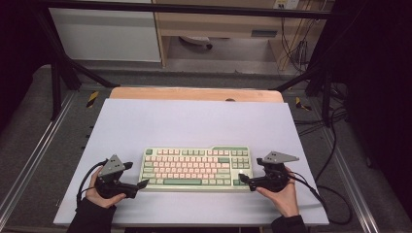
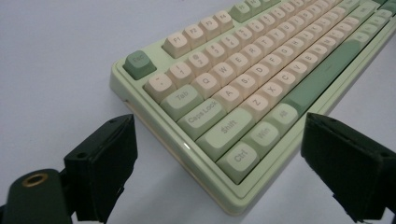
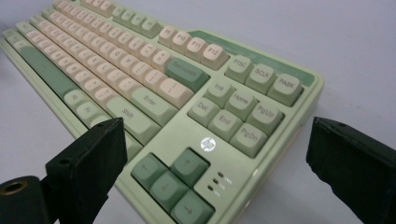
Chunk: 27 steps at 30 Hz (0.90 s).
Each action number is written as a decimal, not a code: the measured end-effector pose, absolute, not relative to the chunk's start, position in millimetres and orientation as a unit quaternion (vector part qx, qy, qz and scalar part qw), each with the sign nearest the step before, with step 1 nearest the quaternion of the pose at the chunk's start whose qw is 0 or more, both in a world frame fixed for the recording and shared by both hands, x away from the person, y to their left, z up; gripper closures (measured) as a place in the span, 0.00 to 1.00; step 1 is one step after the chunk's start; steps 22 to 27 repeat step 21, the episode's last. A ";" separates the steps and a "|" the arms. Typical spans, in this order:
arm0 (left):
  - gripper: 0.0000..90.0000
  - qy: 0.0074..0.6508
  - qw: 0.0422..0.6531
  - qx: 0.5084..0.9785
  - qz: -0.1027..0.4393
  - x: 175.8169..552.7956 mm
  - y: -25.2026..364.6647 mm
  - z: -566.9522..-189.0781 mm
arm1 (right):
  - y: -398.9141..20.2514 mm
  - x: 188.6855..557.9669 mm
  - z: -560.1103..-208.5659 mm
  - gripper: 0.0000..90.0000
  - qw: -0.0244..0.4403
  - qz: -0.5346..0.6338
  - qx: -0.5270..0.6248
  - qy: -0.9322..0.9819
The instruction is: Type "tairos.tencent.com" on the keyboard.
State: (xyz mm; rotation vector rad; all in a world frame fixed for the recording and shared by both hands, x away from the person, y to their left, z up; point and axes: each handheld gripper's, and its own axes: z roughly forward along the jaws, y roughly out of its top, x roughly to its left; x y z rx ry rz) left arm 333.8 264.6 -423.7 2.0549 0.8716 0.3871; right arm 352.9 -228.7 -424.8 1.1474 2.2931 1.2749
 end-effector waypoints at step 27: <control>0.10 0.351 0.417 0.826 0.145 331.6 275.7 -433.7 | -253.8 339.5 -437.4 0.01 0.120 0.446 0.411 0.786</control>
